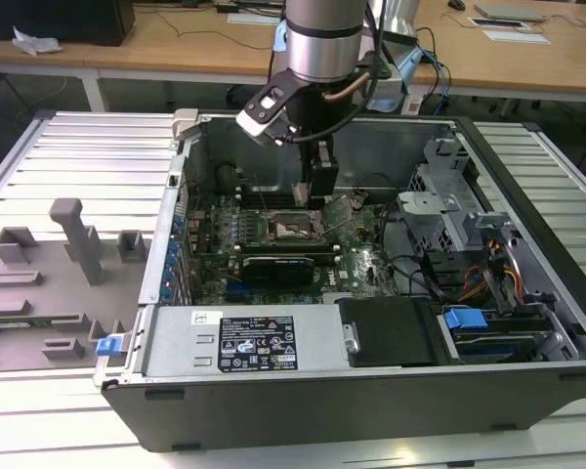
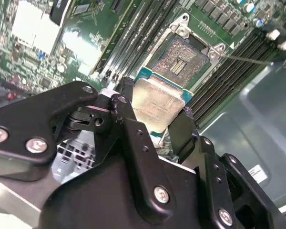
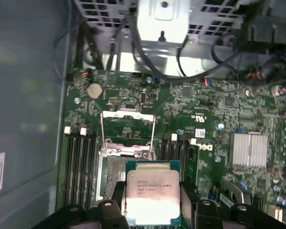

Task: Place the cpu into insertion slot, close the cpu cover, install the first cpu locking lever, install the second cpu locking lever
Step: 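Place the cpu into insertion slot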

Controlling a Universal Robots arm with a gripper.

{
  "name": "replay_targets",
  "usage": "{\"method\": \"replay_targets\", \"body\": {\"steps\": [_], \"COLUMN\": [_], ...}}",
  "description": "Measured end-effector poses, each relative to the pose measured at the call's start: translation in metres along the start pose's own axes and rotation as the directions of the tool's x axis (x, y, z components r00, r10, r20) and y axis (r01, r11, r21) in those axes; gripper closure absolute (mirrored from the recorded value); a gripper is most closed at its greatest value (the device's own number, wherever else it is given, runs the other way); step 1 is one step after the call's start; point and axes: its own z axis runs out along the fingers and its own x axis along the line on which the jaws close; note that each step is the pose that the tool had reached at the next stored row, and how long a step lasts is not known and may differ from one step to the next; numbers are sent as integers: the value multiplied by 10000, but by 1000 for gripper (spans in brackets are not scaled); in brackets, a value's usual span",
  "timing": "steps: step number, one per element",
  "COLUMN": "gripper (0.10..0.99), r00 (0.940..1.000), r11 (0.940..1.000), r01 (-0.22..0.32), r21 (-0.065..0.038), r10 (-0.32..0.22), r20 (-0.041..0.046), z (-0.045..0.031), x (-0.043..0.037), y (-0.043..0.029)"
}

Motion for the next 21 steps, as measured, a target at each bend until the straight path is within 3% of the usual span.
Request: {"method": "replay_targets", "body": {"steps": [7, 14, 16, 21], "gripper": [545, 545, 545, 545], "r00": [9919, 9922, 9945, 9965], "r11": [9919, 9922, 9945, 9965], "r01": [-1272, -1245, -1045, -833], "r21": [-8, -8, -7, -38], "r10": [1272, 1245, 1045, 833], "r20": [67, 65, 54, 42], "z": [65, 228, 305, 405], "x": [1, 25, 54, 70], "y": [-4, -47, -84, -129]}}
